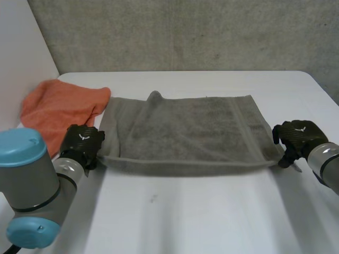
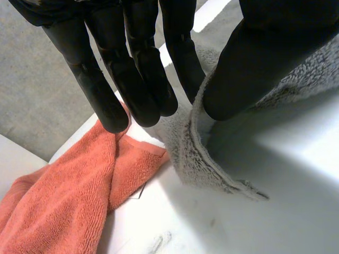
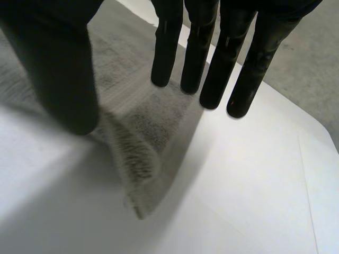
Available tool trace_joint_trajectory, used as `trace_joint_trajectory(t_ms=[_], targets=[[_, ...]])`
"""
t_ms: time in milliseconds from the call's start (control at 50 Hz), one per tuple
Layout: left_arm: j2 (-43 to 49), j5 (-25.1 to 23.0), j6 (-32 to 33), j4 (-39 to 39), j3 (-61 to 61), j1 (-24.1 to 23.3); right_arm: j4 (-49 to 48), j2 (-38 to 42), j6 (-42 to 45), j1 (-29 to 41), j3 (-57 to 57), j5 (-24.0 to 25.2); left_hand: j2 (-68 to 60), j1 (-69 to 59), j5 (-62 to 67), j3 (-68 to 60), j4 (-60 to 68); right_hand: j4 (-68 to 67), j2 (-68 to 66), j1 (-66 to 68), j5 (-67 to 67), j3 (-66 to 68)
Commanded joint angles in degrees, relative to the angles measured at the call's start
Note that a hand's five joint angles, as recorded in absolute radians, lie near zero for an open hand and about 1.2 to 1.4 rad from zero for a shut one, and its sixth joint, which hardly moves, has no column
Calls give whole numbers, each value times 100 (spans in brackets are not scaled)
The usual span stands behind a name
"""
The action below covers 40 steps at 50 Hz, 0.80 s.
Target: Fold the laundry.
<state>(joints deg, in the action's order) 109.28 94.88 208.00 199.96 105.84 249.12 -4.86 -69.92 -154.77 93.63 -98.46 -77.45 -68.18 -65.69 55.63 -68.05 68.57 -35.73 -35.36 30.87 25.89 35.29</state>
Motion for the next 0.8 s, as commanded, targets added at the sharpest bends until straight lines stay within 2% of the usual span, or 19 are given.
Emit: trace_joint_trajectory(t_ms=[20, 260, 460, 800], targets=[[-100, -40, -13, -150, -116, 23, 301, 22, -142, -187, 98, 64, -1182, -1431, 1437, -1195, 1143, 193, 156, 293, -209, -149], [49, -189, -13, -352, -660, 93, 494, 154, -107, -214, 72, 521, -1182, -1431, 1437, -1195, 1143, 294, 257, 192, -310, -250], [576, -207, -22, -896, -1425, 84, 538, 154, 412, -214, -182, 521, -1182, -1431, 1437, -1195, 1143, 277, 240, 209, -293, -233], [1051, -207, -22, -1240, -2384, 225, 337, 593, 465, -214, -192, 512, -1182, -1431, 1437, -1195, 1143, 243, 207, 242, -259, -199]])
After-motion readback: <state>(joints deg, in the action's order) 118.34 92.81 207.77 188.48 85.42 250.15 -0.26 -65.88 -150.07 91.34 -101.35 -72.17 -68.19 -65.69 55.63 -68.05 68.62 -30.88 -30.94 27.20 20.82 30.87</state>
